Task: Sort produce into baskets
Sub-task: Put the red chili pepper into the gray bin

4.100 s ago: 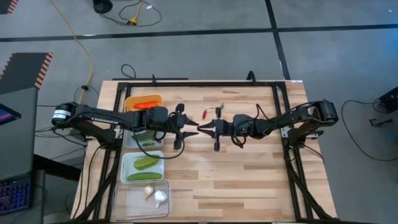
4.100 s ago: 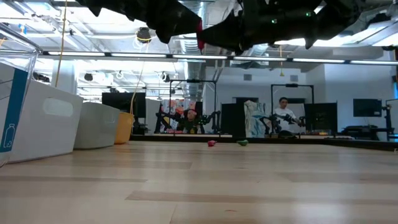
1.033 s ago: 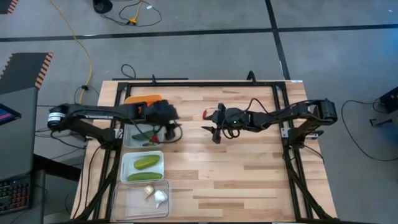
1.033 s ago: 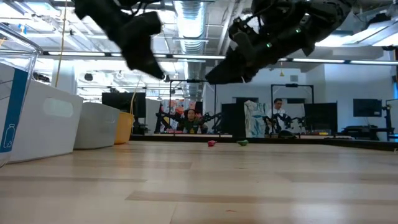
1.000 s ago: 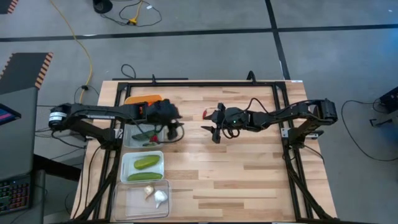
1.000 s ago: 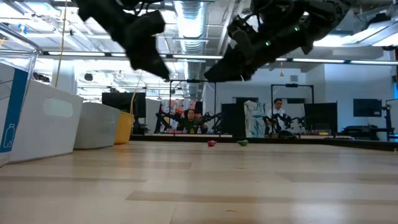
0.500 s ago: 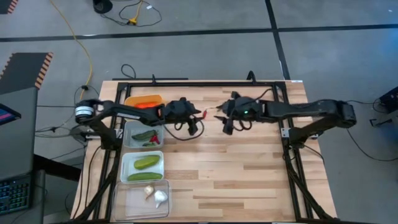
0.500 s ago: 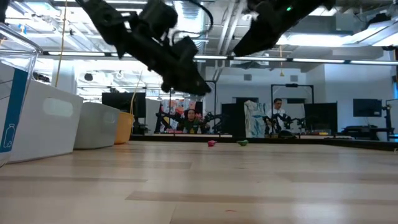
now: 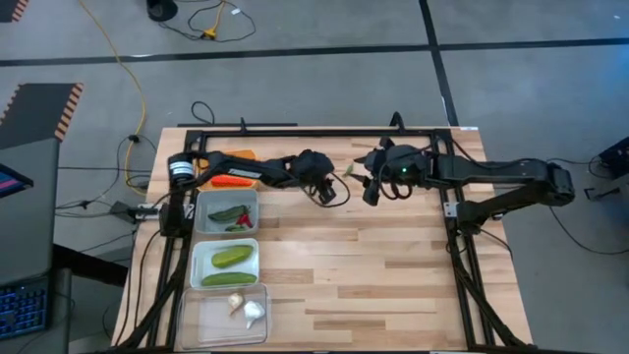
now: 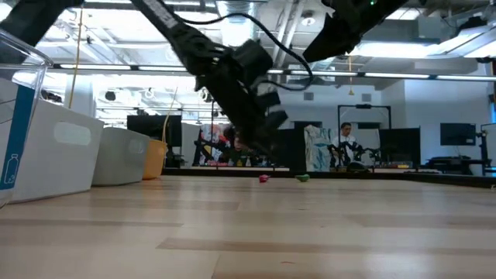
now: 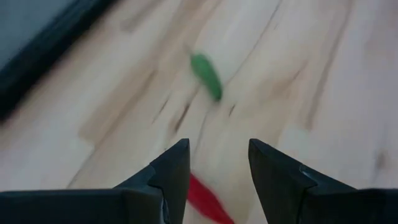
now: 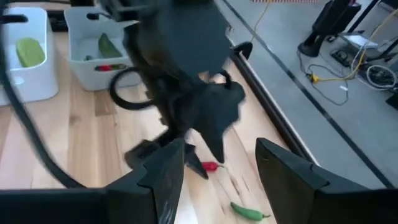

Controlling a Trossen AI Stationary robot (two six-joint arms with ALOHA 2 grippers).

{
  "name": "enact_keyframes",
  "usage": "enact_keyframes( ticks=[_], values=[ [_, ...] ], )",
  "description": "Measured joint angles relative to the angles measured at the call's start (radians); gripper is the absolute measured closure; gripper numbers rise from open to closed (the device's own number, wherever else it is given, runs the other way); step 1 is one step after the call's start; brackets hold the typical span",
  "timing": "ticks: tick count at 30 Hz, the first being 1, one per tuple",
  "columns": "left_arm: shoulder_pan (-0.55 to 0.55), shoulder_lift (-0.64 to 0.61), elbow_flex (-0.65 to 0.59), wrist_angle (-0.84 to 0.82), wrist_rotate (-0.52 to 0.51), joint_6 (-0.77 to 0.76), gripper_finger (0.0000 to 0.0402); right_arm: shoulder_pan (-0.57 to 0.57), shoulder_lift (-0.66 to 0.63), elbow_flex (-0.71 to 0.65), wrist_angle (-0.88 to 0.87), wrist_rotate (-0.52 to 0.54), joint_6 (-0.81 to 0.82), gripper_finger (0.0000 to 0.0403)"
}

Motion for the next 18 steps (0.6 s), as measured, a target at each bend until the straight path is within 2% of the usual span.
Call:
enact_keyframes(
  ticks=[3, 8, 18],
  values=[
    [0.009, 0.063, 0.106, -0.163, 0.0, -0.021, 0.0251, -0.001, 0.006, 0.0, -0.028, 0.0, 0.0, 0.0178],
    [0.016, 0.147, 0.22, -0.255, -0.003, -0.032, 0.0251, -0.002, 0.028, -0.001, -0.067, -0.003, 0.0, 0.0178],
    [0.021, 0.18, 0.259, -0.397, -0.102, -0.087, 0.0251, -0.002, 0.055, -0.001, -0.116, -0.003, 0.0, 0.0178]
  ],
)
